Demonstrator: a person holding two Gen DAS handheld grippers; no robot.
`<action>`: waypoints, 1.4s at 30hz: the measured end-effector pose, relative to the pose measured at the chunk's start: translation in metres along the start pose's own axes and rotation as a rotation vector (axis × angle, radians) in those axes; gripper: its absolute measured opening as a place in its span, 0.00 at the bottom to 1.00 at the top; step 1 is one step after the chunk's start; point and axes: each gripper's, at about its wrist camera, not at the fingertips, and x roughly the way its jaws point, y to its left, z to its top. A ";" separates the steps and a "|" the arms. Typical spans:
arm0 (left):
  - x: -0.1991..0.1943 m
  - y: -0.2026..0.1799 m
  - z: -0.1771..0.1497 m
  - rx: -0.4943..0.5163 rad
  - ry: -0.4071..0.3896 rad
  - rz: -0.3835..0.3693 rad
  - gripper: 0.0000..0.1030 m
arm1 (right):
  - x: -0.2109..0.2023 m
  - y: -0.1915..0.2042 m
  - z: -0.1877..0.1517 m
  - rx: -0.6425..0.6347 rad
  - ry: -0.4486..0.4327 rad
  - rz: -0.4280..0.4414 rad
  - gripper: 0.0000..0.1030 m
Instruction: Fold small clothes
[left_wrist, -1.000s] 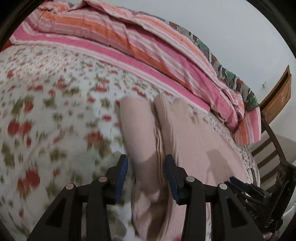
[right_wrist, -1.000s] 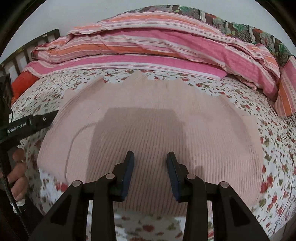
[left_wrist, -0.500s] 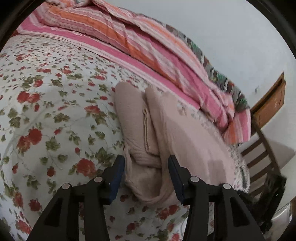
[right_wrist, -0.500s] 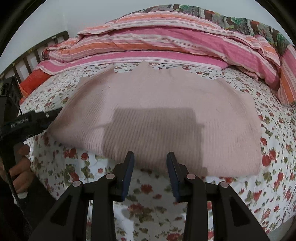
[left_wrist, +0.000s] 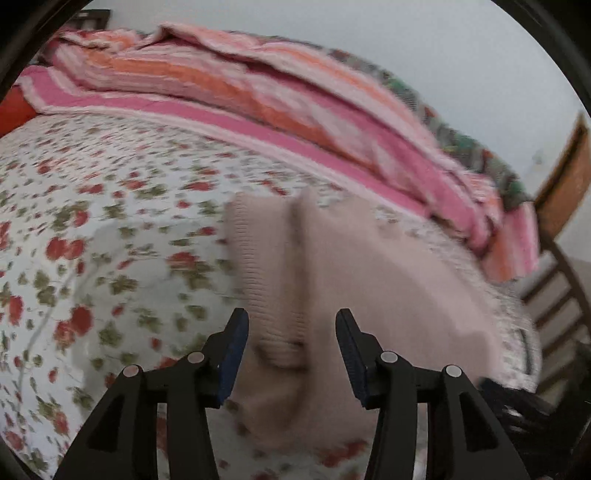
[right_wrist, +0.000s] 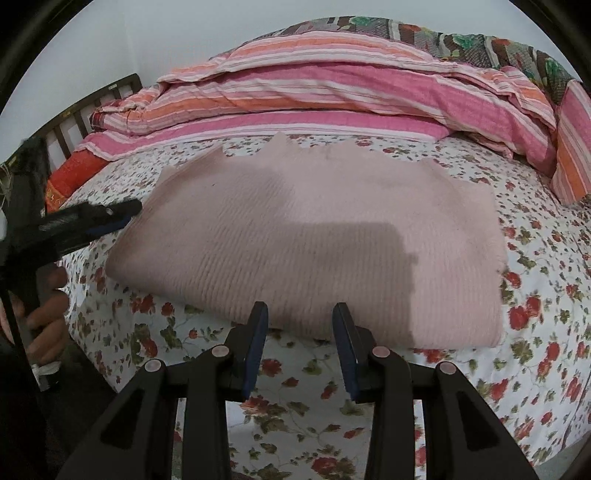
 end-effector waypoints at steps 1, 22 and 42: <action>0.005 0.006 0.000 -0.011 0.013 0.009 0.46 | -0.001 -0.003 0.001 0.003 -0.003 -0.007 0.35; -0.002 -0.041 0.047 -0.156 0.038 -0.075 0.19 | -0.052 -0.115 0.007 0.211 -0.134 -0.070 0.35; 0.057 -0.302 -0.008 0.125 0.215 -0.119 0.18 | -0.098 -0.235 -0.035 0.337 -0.172 -0.108 0.35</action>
